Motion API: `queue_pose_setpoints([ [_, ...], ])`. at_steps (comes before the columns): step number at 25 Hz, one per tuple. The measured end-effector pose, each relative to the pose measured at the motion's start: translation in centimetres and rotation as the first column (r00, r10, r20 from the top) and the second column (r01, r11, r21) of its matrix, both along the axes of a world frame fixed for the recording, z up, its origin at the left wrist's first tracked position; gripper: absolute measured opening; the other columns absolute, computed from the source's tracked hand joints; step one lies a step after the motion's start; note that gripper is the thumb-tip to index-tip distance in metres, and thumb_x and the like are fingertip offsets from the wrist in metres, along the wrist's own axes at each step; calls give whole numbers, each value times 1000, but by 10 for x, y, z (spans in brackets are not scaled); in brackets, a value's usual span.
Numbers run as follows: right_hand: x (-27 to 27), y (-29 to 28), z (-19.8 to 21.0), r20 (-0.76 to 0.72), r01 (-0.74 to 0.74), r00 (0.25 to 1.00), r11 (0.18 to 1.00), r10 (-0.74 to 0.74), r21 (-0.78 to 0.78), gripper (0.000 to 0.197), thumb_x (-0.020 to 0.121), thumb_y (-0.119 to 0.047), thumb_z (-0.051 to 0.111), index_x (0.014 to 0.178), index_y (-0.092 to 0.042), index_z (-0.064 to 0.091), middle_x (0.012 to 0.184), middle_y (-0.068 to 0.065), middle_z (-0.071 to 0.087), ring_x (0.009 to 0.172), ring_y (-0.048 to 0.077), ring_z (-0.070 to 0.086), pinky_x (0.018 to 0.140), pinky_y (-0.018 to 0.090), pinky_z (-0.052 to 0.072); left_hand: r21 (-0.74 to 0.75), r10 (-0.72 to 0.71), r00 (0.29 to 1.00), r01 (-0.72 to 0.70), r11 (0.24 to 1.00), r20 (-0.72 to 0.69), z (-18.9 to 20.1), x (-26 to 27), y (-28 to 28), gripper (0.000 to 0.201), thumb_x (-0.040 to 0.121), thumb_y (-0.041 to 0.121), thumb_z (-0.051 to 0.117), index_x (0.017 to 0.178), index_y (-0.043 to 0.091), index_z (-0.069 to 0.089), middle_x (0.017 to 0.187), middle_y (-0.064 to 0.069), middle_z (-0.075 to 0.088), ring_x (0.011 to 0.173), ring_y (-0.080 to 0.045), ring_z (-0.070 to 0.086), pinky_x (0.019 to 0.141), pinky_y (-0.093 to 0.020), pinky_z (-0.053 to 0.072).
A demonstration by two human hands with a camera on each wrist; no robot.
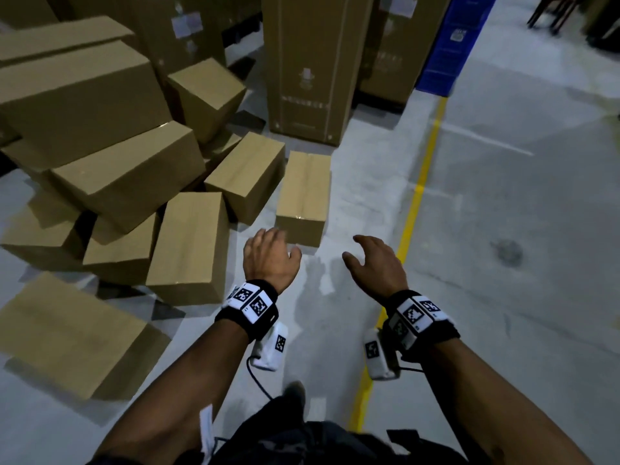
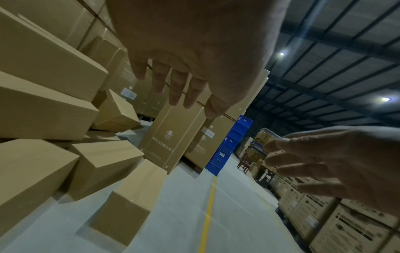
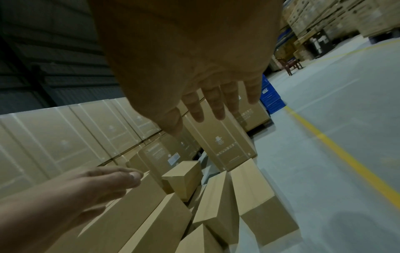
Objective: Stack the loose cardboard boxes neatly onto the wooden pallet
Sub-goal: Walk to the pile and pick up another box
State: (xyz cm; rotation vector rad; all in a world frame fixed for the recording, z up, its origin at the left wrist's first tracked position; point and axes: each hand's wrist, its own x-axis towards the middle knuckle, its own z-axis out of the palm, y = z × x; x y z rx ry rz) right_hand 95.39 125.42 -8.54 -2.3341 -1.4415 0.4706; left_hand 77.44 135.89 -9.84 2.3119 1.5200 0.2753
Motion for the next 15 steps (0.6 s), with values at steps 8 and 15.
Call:
queue_pose_setpoints([
  [8, 118, 182, -19, -34, -12, 999, 999, 10, -41, 56, 101, -42, 53, 149, -14, 44, 152, 10, 46, 139, 30, 42, 109, 41, 37, 2, 9, 999, -9, 1000, -52, -5, 115, 182, 50, 99, 39, 45, 144, 17, 45, 153, -3, 42, 145, -24, 29, 120, -42, 18],
  [15, 228, 357, -42, -48, -97, 995, 985, 91, -145, 60, 100, -45, 51, 151, -16, 39, 153, 12, 45, 137, 34, 43, 107, 44, 39, 31, 105, 992, -103, 994, -72, -16, 207, 330, 47, 96, 39, 49, 136, 13, 53, 142, -9, 54, 135, -28, 43, 114, -44, 30],
])
